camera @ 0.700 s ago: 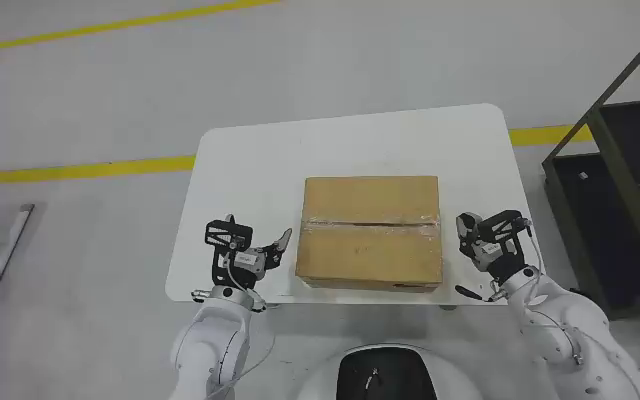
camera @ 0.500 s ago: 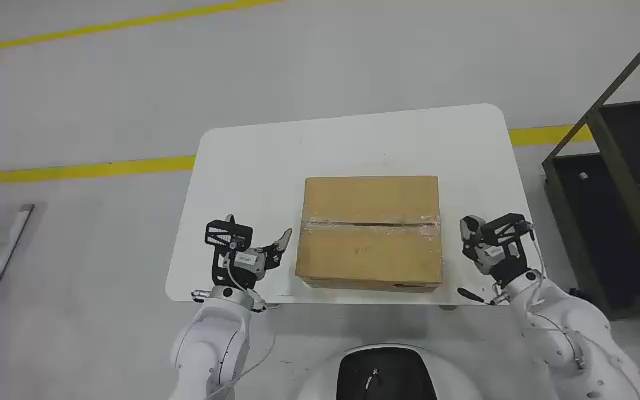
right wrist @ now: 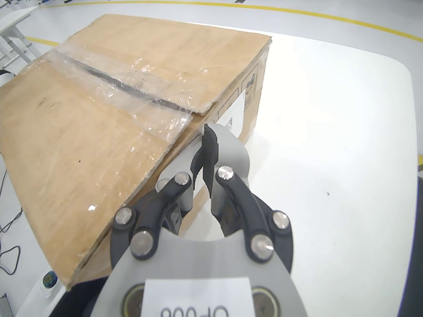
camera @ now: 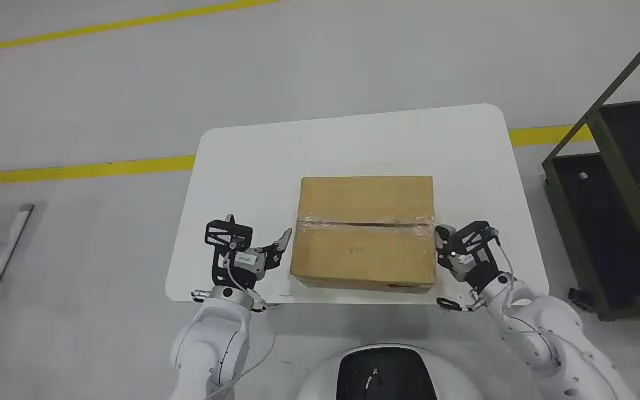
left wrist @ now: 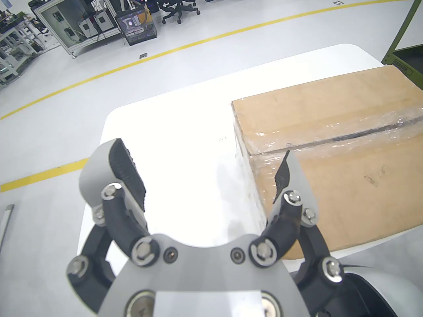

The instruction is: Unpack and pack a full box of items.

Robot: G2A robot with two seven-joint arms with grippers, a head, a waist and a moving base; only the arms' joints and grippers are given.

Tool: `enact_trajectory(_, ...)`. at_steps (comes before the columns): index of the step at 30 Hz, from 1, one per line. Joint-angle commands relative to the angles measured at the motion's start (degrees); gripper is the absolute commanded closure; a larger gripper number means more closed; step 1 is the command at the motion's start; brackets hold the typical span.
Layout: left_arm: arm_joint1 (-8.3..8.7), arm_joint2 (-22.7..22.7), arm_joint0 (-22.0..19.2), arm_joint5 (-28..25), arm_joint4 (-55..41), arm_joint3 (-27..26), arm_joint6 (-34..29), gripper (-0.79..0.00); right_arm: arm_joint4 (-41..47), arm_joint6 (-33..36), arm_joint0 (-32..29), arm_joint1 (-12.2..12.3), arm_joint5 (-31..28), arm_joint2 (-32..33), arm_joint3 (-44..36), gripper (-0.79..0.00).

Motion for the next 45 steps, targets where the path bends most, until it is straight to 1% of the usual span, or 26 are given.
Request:
enact_trajectory(1,0.00,0.0,0.0,0.0,0.0,0.0,0.0,-0.785,-0.1,0.2,1.0,-0.1,0.0,-1.1,0.8,0.000)
enact_trajectory(11,0.00,0.0,0.0,0.0,0.0,0.0,0.0,-0.785,-0.8,0.7,7.2,-0.7,-0.7,-6.4,4.7,0.000)
enact_trajectory(13,0.00,0.1,0.0,-0.1,-0.2,-0.1,0.3,-0.785,-2.0,0.6,7.9,-0.7,-0.1,-6.9,4.9,0.000)
enact_trajectory(15,0.07,0.5,0.1,-1.6,-0.3,-0.7,1.0,-0.785,-2.0,0.2,7.7,-0.7,0.1,-6.5,4.8,0.000)
enact_trajectory(19,0.28,2.4,0.0,-5.9,0.9,-3.0,1.9,-0.785,-0.7,-0.7,5.3,-0.2,0.3,-3.4,3.8,0.000)
enact_trajectory(21,0.31,3.9,-0.3,-8.0,0.4,-4.2,1.1,-0.785,0.1,-1.1,3.7,0.0,0.3,-1.4,3.0,0.000)
enact_trajectory(25,0.37,7.9,-2.1,-11.7,2.7,-6.2,-1.1,-0.785,1.8,-2.1,0.3,0.5,0.3,2.4,0.6,0.000)
enact_trajectory(27,0.55,9.8,-3.7,-14.3,7.8,-6.4,-3.3,-0.785,2.5,-2.3,-1.4,0.7,0.1,4.1,-0.6,0.000)
enact_trajectory(33,0.55,9.8,-3.7,-14.3,7.8,-6.4,-3.3,-0.785,3.1,-3.2,-5.8,1.1,-0.9,7.5,-4.3,0.000)
enact_trajectory(39,0.55,9.8,-3.7,-14.3,7.8,-6.4,-3.3,-0.785,2.8,-6.3,-10.1,1.4,-0.7,9.9,-8.1,0.000)
enact_trajectory(43,0.55,9.8,-3.7,-14.3,7.8,-6.4,-3.3,-0.785,1.9,-7.9,-12.2,1.4,0.0,10.5,-9.3,0.000)
enact_trajectory(45,0.55,9.8,-3.7,-14.3,7.8,-6.4,-3.3,-0.785,3.9,-8.5,-13.0,1.3,-0.2,10.5,-9.2,0.000)
